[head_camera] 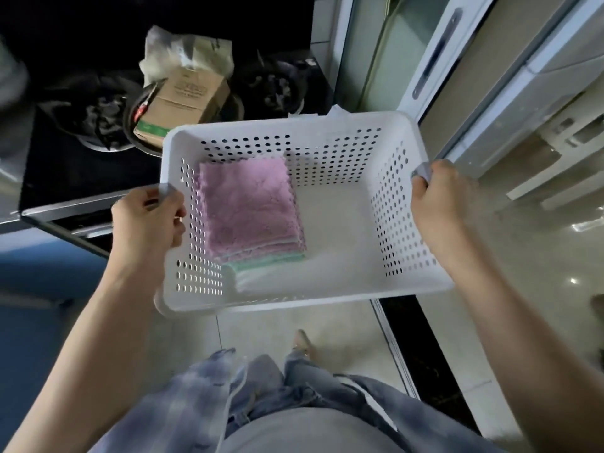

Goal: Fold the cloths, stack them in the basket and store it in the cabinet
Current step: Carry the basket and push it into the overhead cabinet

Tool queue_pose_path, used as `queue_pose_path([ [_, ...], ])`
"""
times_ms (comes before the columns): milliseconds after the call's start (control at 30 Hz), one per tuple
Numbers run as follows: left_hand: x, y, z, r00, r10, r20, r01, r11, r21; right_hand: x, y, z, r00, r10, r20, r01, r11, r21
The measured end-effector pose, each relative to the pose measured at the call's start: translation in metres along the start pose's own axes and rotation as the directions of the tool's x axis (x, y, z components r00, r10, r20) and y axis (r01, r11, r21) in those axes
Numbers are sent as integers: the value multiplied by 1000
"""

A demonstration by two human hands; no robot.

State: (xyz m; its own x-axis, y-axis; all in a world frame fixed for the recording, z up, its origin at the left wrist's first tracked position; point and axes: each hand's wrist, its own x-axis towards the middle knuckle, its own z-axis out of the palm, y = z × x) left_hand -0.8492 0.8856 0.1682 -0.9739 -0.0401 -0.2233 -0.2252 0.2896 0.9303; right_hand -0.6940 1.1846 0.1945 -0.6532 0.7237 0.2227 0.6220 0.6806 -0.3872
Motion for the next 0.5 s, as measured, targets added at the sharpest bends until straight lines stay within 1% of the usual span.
queue_pose_path([
  [100, 14, 13, 2, 999, 6, -36, -7, 1000, -22, 34, -8, 5, 998, -65, 20, 65, 998, -5],
  [233, 39, 32, 0, 999, 45, -30, -47, 996, -77, 72, -23, 14, 987, -158, 23, 159, 986, -41],
  [400, 80, 53, -1, 999, 43, -17, -45, 987, -155, 112, -53, 26, 984, -180, 12, 180, 984, 11],
  [500, 104, 64, -4, 999, 44, -8, -45, 980, -196, 132, -72, 35, 987, -162, 5, 162, 987, -3],
])
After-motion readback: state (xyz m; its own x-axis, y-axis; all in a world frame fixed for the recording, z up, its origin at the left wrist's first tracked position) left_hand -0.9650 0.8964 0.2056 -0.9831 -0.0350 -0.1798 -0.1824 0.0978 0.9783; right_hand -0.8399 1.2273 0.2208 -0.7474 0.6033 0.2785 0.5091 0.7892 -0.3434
